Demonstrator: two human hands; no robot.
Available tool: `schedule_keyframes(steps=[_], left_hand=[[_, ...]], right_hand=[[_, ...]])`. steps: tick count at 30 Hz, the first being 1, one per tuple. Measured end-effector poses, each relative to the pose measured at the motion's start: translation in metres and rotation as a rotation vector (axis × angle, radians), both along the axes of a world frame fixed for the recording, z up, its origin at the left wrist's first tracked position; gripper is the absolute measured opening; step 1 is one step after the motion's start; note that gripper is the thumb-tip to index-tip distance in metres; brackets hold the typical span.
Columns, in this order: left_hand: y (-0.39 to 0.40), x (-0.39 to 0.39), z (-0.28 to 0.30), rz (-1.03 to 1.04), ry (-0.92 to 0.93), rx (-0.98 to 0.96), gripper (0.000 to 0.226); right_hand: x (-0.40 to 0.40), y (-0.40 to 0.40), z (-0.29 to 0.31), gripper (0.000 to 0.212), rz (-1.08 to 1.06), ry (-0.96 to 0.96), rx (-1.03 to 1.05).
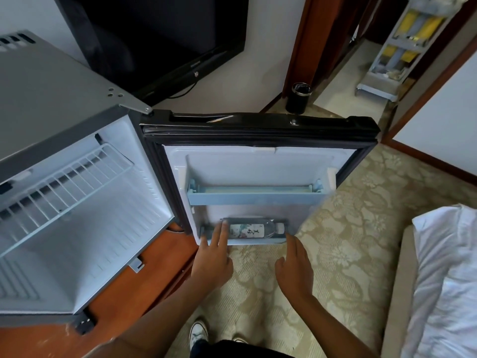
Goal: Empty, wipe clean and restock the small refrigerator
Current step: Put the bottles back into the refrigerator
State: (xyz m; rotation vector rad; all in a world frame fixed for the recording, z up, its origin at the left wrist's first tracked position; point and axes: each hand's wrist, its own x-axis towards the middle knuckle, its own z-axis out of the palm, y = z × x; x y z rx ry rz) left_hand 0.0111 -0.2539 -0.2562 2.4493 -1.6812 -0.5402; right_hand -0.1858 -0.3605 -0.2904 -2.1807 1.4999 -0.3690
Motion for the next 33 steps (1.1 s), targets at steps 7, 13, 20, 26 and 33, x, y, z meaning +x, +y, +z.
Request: schedule_keyframes(steps=[7, 13, 20, 26, 33], left_hand=[[-0.016, 0.003, -0.029, -0.050, -0.049, 0.214, 0.099], [-0.011, -0.019, -0.002, 0.087, -0.068, 0.193, 0.085], [0.046, -0.034, -0.013, 0.146, -0.170, 0.178, 0.082], [0.123, -0.043, -0.004, 0.477, -0.279, 0.143, 0.089], [0.220, -0.056, -0.005, 0.869, -0.240, 0.132, 0.090]], right_hand=[[-0.024, -0.004, 0.006, 0.072, 0.012, 0.033, 0.036], [-0.027, 0.002, 0.011, 0.067, 0.126, 0.080, -0.059], [0.013, 0.019, 0.015, 0.071, 0.524, 0.147, -0.214], [0.062, 0.062, 0.017, 0.075, 0.893, 0.114, -0.256], [0.112, 0.137, 0.027, 0.069, 1.245, 0.076, -0.300]])
